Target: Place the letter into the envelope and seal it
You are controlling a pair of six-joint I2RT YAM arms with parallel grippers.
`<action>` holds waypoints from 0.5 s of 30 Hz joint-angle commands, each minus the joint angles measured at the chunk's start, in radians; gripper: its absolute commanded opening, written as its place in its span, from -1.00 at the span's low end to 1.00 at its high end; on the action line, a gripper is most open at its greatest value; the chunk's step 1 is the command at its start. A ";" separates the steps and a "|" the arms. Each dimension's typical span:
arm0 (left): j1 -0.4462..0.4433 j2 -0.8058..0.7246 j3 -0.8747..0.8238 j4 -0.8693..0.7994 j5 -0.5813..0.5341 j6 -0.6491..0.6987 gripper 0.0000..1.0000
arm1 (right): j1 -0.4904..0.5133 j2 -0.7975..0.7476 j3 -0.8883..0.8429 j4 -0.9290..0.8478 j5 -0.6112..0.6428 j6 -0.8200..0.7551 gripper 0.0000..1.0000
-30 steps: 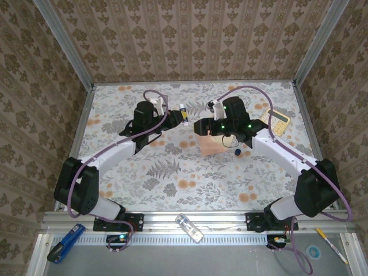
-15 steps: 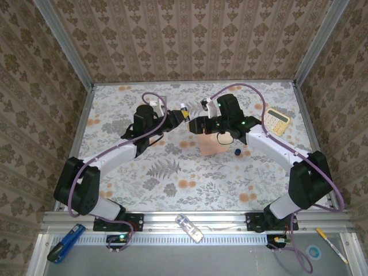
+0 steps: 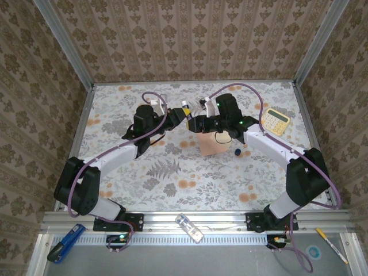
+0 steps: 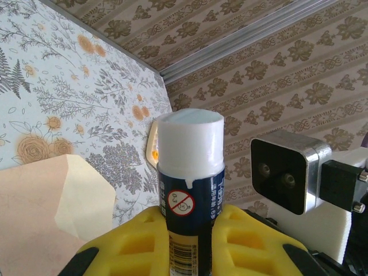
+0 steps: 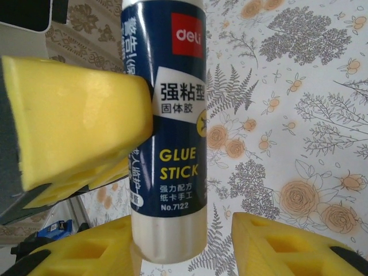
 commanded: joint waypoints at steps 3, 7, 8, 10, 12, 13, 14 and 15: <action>-0.005 -0.030 -0.005 0.056 0.018 -0.015 -0.86 | 0.007 0.002 0.016 0.046 -0.022 0.016 -0.23; -0.005 -0.030 -0.008 0.062 0.021 -0.021 -0.85 | 0.005 -0.009 0.000 0.068 -0.020 0.023 -0.35; -0.005 -0.030 -0.009 0.066 0.022 -0.023 -0.85 | 0.005 -0.010 -0.004 0.076 -0.023 0.027 -0.39; -0.005 -0.027 -0.011 0.067 0.027 -0.019 -0.85 | 0.003 -0.015 -0.010 0.091 -0.028 0.037 -0.44; -0.005 -0.024 -0.015 0.072 0.033 -0.023 -0.85 | -0.001 -0.018 -0.019 0.111 -0.038 0.047 -0.46; -0.005 -0.025 -0.019 0.078 0.036 -0.026 -0.85 | -0.006 -0.019 -0.025 0.126 -0.051 0.056 -0.47; -0.005 -0.027 -0.020 0.085 0.040 -0.028 -0.85 | -0.012 -0.022 -0.033 0.150 -0.068 0.070 -0.47; -0.005 -0.029 -0.023 0.089 0.046 -0.027 -0.85 | -0.020 -0.024 -0.043 0.177 -0.087 0.086 -0.47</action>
